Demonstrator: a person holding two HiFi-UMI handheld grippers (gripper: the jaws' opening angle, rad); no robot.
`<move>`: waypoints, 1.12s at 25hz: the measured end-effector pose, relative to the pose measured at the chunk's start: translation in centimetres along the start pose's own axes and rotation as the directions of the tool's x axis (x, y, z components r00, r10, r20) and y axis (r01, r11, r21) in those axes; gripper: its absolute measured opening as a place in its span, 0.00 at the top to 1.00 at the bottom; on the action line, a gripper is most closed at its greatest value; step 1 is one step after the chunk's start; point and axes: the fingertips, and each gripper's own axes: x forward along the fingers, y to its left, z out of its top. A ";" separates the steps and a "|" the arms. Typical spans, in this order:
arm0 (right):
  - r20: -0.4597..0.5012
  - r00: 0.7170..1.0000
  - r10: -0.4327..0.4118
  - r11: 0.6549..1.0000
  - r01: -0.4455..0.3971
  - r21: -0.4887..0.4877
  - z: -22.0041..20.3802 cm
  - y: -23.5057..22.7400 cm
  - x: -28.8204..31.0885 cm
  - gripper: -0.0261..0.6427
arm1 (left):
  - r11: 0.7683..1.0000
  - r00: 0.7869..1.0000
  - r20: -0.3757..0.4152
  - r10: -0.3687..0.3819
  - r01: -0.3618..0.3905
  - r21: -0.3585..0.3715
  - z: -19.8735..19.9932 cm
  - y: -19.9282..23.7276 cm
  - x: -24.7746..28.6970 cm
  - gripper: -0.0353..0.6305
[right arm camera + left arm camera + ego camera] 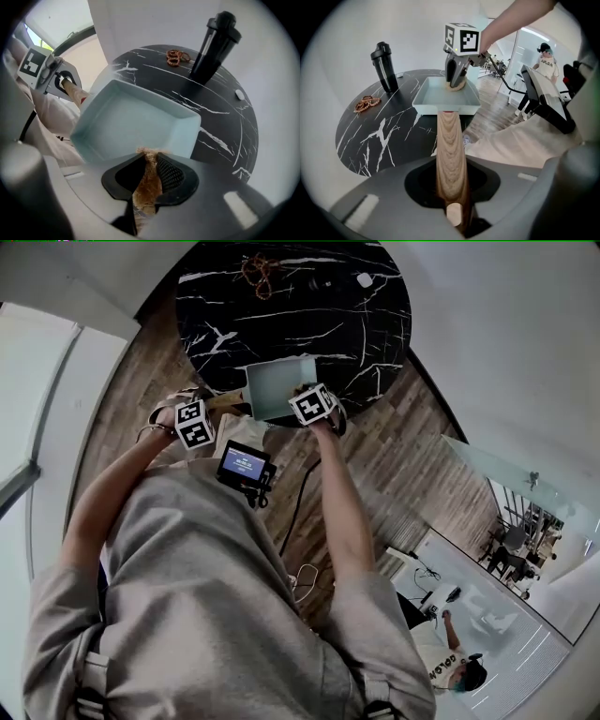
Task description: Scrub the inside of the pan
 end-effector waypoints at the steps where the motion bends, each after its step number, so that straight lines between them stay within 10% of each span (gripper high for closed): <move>1: -0.021 1.000 0.004 1.000 -0.004 -0.019 0.0 0.1 0.3 0.82 | 1.000 1.000 0.001 0.000 0.000 -0.005 0.0 0.0 0.0 0.84; 7: -0.085 0.988 0.126 0.985 -0.114 0.127 -0.7 1.6 0.9 0.83 | 0.999 1.000 -0.002 0.005 -0.006 -0.036 -0.2 0.4 -0.1 0.84; 18: -0.089 0.972 0.216 0.976 -0.216 0.016 0.4 5.2 0.9 0.83 | 0.997 1.000 -0.021 -0.007 0.005 -0.080 -0.4 0.4 -0.2 0.83; 28: -0.027 0.885 0.465 0.883 -0.460 0.095 4.1 12.4 1.0 0.83 | 0.997 1.000 -0.021 0.017 -0.019 -0.077 -0.4 0.9 0.0 0.82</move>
